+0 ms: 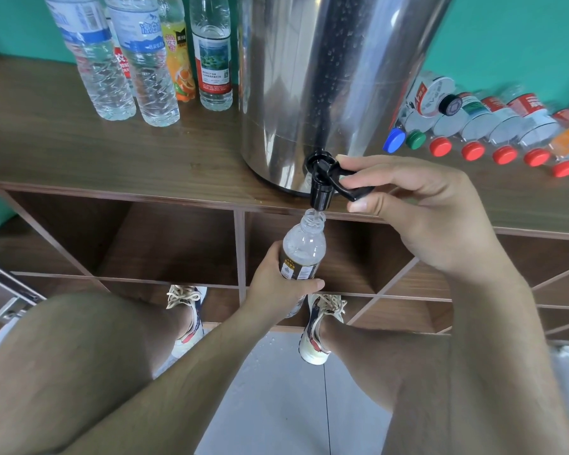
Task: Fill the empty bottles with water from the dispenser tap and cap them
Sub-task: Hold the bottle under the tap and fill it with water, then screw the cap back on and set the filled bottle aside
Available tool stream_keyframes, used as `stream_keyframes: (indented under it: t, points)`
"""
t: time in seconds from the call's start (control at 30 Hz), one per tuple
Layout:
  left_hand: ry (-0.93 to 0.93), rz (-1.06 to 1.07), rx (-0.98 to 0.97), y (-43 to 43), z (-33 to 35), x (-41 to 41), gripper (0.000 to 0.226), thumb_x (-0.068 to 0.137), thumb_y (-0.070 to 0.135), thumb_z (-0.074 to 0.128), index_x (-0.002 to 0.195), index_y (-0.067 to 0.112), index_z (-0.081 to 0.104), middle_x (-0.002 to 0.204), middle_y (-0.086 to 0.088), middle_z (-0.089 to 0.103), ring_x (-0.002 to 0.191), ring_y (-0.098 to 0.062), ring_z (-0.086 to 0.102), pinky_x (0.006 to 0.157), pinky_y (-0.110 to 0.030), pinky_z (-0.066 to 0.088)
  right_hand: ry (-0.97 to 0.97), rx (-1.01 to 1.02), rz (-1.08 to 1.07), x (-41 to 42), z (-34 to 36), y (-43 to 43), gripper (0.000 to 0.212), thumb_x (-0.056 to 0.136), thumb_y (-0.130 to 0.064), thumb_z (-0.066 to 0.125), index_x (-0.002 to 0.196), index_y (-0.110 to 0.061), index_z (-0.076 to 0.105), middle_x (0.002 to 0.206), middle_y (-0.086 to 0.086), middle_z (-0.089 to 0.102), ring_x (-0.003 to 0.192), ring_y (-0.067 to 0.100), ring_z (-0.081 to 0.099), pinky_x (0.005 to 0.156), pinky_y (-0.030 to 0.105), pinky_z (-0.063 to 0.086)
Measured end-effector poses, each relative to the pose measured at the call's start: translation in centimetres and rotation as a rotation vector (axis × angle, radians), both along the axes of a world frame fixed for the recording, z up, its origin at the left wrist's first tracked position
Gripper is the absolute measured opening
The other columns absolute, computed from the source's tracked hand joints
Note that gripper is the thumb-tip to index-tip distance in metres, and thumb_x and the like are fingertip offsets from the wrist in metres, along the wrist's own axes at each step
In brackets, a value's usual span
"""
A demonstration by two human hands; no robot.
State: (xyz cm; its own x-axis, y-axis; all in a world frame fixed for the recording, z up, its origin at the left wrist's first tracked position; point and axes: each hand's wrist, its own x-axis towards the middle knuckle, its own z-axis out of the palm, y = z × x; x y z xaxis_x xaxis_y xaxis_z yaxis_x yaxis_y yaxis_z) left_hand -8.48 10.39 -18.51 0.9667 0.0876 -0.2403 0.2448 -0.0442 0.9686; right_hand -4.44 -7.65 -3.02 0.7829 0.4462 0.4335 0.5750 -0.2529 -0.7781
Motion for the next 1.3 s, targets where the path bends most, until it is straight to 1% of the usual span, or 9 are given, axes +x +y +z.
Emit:
stream_keyframes:
  t: [0.17, 0.33, 0.43, 0.53, 0.7, 0.9, 1.03, 1.2, 1.3]
  points:
    - [-0.003, -0.003, 0.001, 0.1, 0.1, 0.0, 0.076, 0.074, 0.015, 0.092, 0.126, 0.042, 0.044, 0.115, 0.024, 0.06, 0.102, 0.002, 0.06, 0.07, -0.009, 0.047, -0.059, 0.009, 0.01, 0.2, 0.4, 0.5, 0.025, 0.09, 0.002, 0.074, 0.103, -0.019, 0.076, 0.121, -0.004, 0.076, 0.108, 0.016, 0.073, 0.091, 0.027, 0.057]
    - [-0.01, -0.007, 0.029, 0.1, 0.3, 0.0, 0.076, 0.075, 0.015, 0.091, 0.127, 0.041, 0.043, 0.114, 0.024, 0.059, 0.103, -0.001, 0.06, 0.064, -0.004, 0.049, -0.061, -0.013, -0.055, 0.6, 1.5, 1.6, 0.02, 0.093, -0.005, 0.071, 0.099, -0.023, 0.078, 0.104, -0.01, 0.079, 0.086, 0.005, 0.07, 0.079, 0.015, 0.049]
    - [-0.015, -0.01, 0.052, 0.1, 0.4, 0.0, 0.076, 0.075, 0.016, 0.091, 0.128, 0.04, 0.042, 0.114, 0.025, 0.057, 0.103, -0.003, 0.059, 0.064, 0.0, 0.047, -0.075, -0.026, -0.143, 0.9, 2.4, 2.5, 0.011, 0.098, -0.019, 0.071, 0.088, -0.02, 0.078, 0.077, -0.003, 0.073, 0.071, 0.02, 0.065, 0.066, 0.025, 0.05]
    - [-0.013, -0.013, 0.053, 0.1, 0.4, 0.0, 0.076, 0.076, 0.016, 0.09, 0.128, 0.041, 0.041, 0.113, 0.026, 0.056, 0.1, 0.001, 0.057, 0.064, 0.0, 0.047, -0.068, -0.024, -0.167, 1.1, 2.9, 3.0, 0.017, 0.101, -0.024, 0.068, 0.086, -0.023, 0.076, 0.081, -0.002, 0.073, 0.073, 0.031, 0.062, 0.068, 0.038, 0.052]
    - [-0.007, -0.001, 0.034, 0.2, 0.5, -0.1, 0.076, 0.075, 0.014, 0.091, 0.128, 0.04, 0.043, 0.113, 0.025, 0.058, 0.099, 0.003, 0.059, 0.063, -0.001, 0.047, -0.041, -0.002, -0.214, 0.4, 1.6, 1.9, 0.006, 0.1, -0.031, 0.068, 0.102, -0.032, 0.074, 0.084, -0.019, 0.074, 0.073, -0.001, 0.063, 0.073, 0.015, 0.049]
    - [-0.002, -0.008, 0.047, 0.0, 0.6, -0.2, 0.077, 0.074, 0.017, 0.091, 0.126, 0.044, 0.04, 0.108, 0.031, 0.056, 0.095, 0.007, 0.057, 0.061, -0.002, 0.046, 0.039, -0.184, -0.543, 1.9, -2.4, -1.6, 0.022, 0.095, -0.028, 0.075, 0.117, -0.026, 0.074, 0.093, -0.017, 0.071, 0.08, 0.001, 0.059, 0.081, 0.013, 0.049]
    - [0.007, -0.007, 0.048, -0.1, 0.5, -0.2, 0.078, 0.074, 0.016, 0.092, 0.127, 0.042, 0.041, 0.112, 0.027, 0.058, 0.1, 0.0, 0.059, 0.067, -0.006, 0.045, 0.073, -0.282, -0.685, 3.0, -4.6, -2.6, 0.04, 0.093, -0.033, 0.078, 0.13, -0.022, 0.067, 0.119, -0.005, 0.065, 0.091, 0.006, 0.058, 0.082, 0.01, 0.043]
    - [0.007, -0.026, 0.059, -0.2, 0.6, -0.3, 0.078, 0.075, 0.016, 0.091, 0.126, 0.042, 0.04, 0.111, 0.027, 0.056, 0.096, 0.003, 0.057, 0.061, -0.003, 0.045, 0.153, -0.356, -0.723, 4.3, -6.2, -2.7, 0.064, 0.089, -0.044, 0.079, 0.144, -0.022, 0.056, 0.136, -0.003, 0.06, 0.124, 0.022, 0.055, 0.106, 0.043, 0.049]
    - [0.004, -0.028, 0.055, -0.3, 0.4, -0.3, 0.077, 0.074, 0.016, 0.092, 0.126, 0.043, 0.042, 0.113, 0.026, 0.058, 0.1, 0.0, 0.06, 0.064, -0.005, 0.045, 0.157, -0.342, -0.694, 4.7, -6.3, -2.4, 0.055, 0.092, -0.037, 0.077, 0.142, -0.02, 0.06, 0.124, -0.004, 0.066, 0.117, 0.019, 0.057, 0.105, 0.043, 0.049]
